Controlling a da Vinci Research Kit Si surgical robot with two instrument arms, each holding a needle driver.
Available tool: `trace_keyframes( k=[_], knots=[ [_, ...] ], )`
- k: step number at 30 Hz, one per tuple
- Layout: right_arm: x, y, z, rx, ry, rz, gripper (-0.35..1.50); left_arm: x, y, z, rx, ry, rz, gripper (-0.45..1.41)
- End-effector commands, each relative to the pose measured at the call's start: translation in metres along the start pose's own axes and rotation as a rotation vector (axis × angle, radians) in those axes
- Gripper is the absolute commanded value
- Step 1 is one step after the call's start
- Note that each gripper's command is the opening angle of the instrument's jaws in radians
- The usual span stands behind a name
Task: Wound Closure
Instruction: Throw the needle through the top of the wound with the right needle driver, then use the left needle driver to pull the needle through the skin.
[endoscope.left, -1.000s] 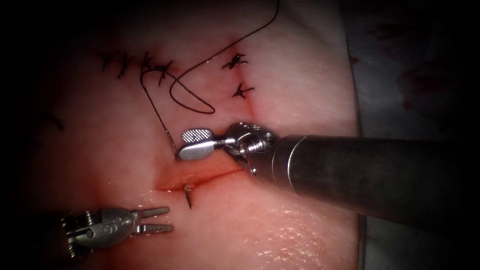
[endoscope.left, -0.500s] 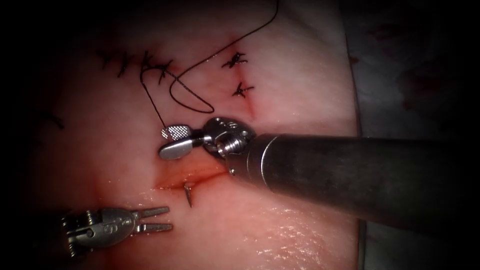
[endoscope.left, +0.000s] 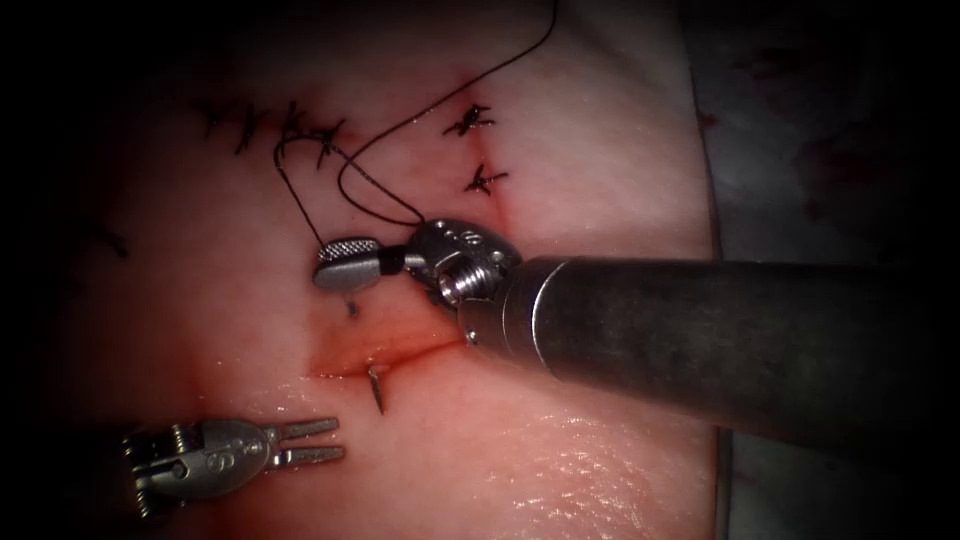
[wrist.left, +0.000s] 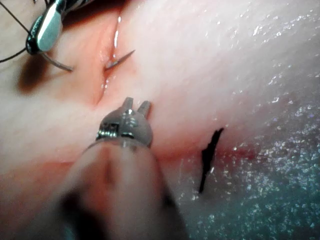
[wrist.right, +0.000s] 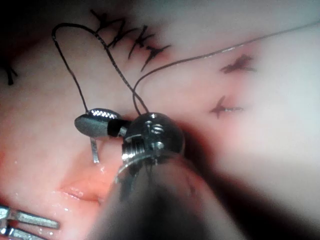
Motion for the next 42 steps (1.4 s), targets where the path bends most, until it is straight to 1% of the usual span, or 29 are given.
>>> trace_keyframes(
  k=[1,3,4,5,7,8,10,11,12,13,15,18,22,23,24,25,26,27,28,29,30,31,32,34,35,36,37,40,42],
  knots=[
    [-0.0001,0.0004,0.0011,-0.009,-0.009,-0.003,-0.35,-0.0001,0.0000,0.0009,0.000,0.001,0.000,-0.13],
    [-0.0005,0.0005,0.0011,-0.066,-0.055,0.021,-0.35,-0.0001,0.0001,0.0008,0.002,0.003,-0.001,-0.13],
    [-0.0008,0.0006,0.0011,-0.095,-0.083,0.087,-0.35,-0.0001,0.0002,0.0008,0.002,0.003,-0.001,-0.13],
    [-0.0013,0.0007,0.0010,-0.104,-0.100,0.111,-0.35,0.0000,0.0002,0.0007,0.002,0.003,-0.001,-0.15],
    [-0.0017,0.0007,0.0009,-0.117,-0.128,0.122,-0.35,0.0000,0.0002,0.0007,0.002,0.003,-0.001,-0.15],
    [-0.0023,0.0006,0.0007,-0.134,-0.163,0.151,-0.35,-0.0001,0.0002,0.0007,0.002,0.003,-0.001,-0.15],
    [-0.0028,0.0003,0.0003,-0.191,-0.207,0.145,-0.35,-0.0001,0.0002,0.0007,0.001,0.003,-0.001,-0.16],
    [-0.0033,-0.0002,-0.0001,-0.234,-0.256,0.161,-0.35,-0.0001,0.0002,0.0006,0.001,0.003,-0.001,-0.16],
    [-0.0036,-0.0005,-0.0003,-0.251,-0.275,0.166,-0.35,-0.0001,0.0002,0.0006,0.001,0.003,-0.001,-0.16],
    [-0.0036,-0.0005,-0.0003,-0.251,-0.275,0.166,-0.35,-0.0001,0.0002,0.0006,0.001,0.003,-0.001,-0.16],
    [-0.0045,-0.0016,-0.0007,-0.265,-0.337,0.181,-0.35,0.0000,0.0001,0.0008,0.002,0.002,0.004,-0.18],
    [-0.0054,-0.0027,-0.0010,-0.237,-0.384,0.222,-0.35,0.0003,0.0001,0.0012,0.005,-0.001,0.024,-0.15],
    [-0.0054,-0.0027,-0.0009,-0.221,-0.393,0.244,-0.35,0.0007,0.0000,0.0016,0.011,-0.001,0.067,-0.05],
    [-0.0051,-0.0023,-0.0009,-0.218,-0.377,0.251,-0.35,0.0008,0.0000,0.0017,0.015,0.001,0.088,0.00],
    [-0.0051,-0.0023,-0.0009,-0.218,-0.377,0.251,-0.35,0.0008,0.0000,0.0017,0.015,0.001,0.088,0.00],
    [-0.0048,-0.0018,-0.0009,-0.190,-0.331,0.255,-0.35,0.0009,0.0000,0.0019,0.016,-0.003,0.128,0.05],
    [-0.0048,-0.0018,-0.0009,-0.190,-0.331,0.255,-0.35,0.0009,0.0000,0.0019,0.016,-0.003,0.128,0.05],
    [-0.0045,-0.0015,-0.0009,-0.152,-0.290,0.259,-0.35,0.0010,0.0000,0.0019,0.018,-0.006,0.145,0.07],
    [-0.0042,-0.0010,-0.0011,-0.121,-0.243,0.255,-0.25,0.0011,0.0001,0.0020,0.015,0.000,0.185,0.14],
    [-0.0042,-0.0010,-0.0011,-0.121,-0.243,0.255,-0.25,0.0011,0.0001,0.0020,0.015,0.000,0.185,0.14],
    [-0.0040,-0.0006,-0.0013,-0.113,-0.237,0.226,0.00,0.0011,0.0001,0.0020,0.015,0.002,0.208,0.16],
    [-0.0037,-0.0001,-0.0016,-0.111,-0.236,0.221,0.19,0.0012,0.0002,0.0021,0.018,0.007,0.242,0.24],
    [-0.0035,0.0003,-0.0019,-0.107,-0.239,0.215,0.27,0.0013,0.0002,0.0022,0.023,0.008,0.270,0.31],
    [-0.0032,0.0009,-0.0025,-0.103,-0.243,0.208,0.27,0.0014,0.0002,0.0023,0.026,0.007,0.292,0.36],
    [-0.0028,0.0017,-0.0032,-0.113,-0.233,0.194,0.31,0.0017,0.0003,0.0025,0.042,0.020,0.305,0.39],
    [-0.0028,0.0017,-0.0032,-0.113,-0.233,0.194,0.31,0.0017,0.0003,0.0025,0.042,0.020,0.305,0.39],
    [-0.0025,0.0022,-0.0039,-0.119,-0.218,0.193,0.31,0.0021,0.0002,0.0027,0.066,0.039,0.327,0.39],
    [-0.0020,0.0033,-0.0055,-0.128,-0.206,0.194,0.19,0.0032,-0.0001,0.0033,0.092,0.050,0.371,0.39],
    [-0.0019,0.0035,-0.0059,-0.139,-0.201,0.192,0.17,0.0036,-0.0001,0.0038,0.097,0.046,0.384,0.37]
  ],
)
